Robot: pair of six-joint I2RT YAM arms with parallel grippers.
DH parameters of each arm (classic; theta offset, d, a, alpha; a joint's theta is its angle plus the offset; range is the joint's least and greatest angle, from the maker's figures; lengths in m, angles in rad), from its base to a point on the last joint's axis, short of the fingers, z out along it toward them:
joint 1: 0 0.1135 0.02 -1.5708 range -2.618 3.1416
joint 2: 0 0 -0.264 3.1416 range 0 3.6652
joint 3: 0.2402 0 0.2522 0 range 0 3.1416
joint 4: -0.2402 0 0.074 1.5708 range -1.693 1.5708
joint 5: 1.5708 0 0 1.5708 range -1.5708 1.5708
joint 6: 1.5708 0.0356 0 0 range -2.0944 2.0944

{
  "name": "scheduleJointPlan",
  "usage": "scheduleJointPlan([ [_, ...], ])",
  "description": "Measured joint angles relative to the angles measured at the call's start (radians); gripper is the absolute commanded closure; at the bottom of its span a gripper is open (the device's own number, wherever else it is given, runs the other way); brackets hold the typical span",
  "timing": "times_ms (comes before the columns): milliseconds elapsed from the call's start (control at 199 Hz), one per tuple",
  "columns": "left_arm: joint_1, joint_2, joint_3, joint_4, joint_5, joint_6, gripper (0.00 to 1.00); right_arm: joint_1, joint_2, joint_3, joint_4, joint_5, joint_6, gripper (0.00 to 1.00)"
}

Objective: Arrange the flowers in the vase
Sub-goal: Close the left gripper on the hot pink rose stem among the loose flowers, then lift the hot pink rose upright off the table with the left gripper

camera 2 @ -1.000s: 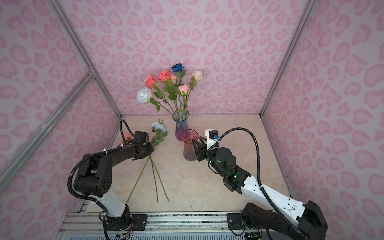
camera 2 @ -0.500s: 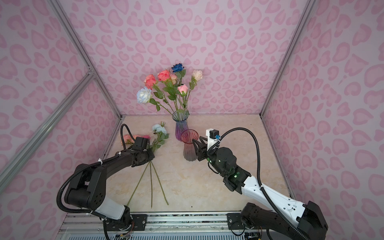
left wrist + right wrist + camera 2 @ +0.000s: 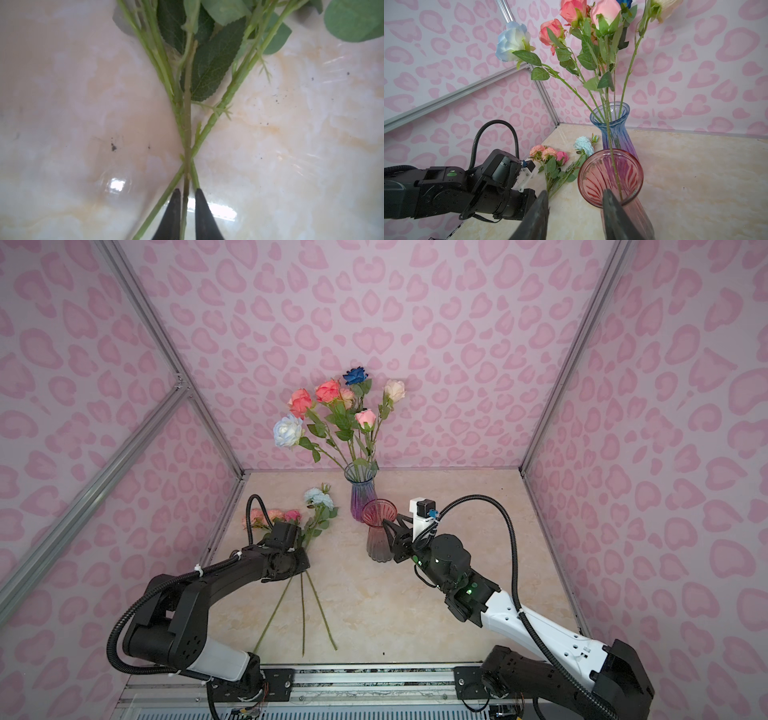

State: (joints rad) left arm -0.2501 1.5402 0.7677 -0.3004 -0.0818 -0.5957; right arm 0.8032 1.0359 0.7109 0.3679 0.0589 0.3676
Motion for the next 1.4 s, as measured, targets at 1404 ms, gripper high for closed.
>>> scheduleJointPlan([
  [1404, -0.012, -0.774, 0.139, 0.039, 0.177, 0.366, 0.97, 0.013, 0.027, 0.107, -0.014, -0.084, -0.046, 0.56],
])
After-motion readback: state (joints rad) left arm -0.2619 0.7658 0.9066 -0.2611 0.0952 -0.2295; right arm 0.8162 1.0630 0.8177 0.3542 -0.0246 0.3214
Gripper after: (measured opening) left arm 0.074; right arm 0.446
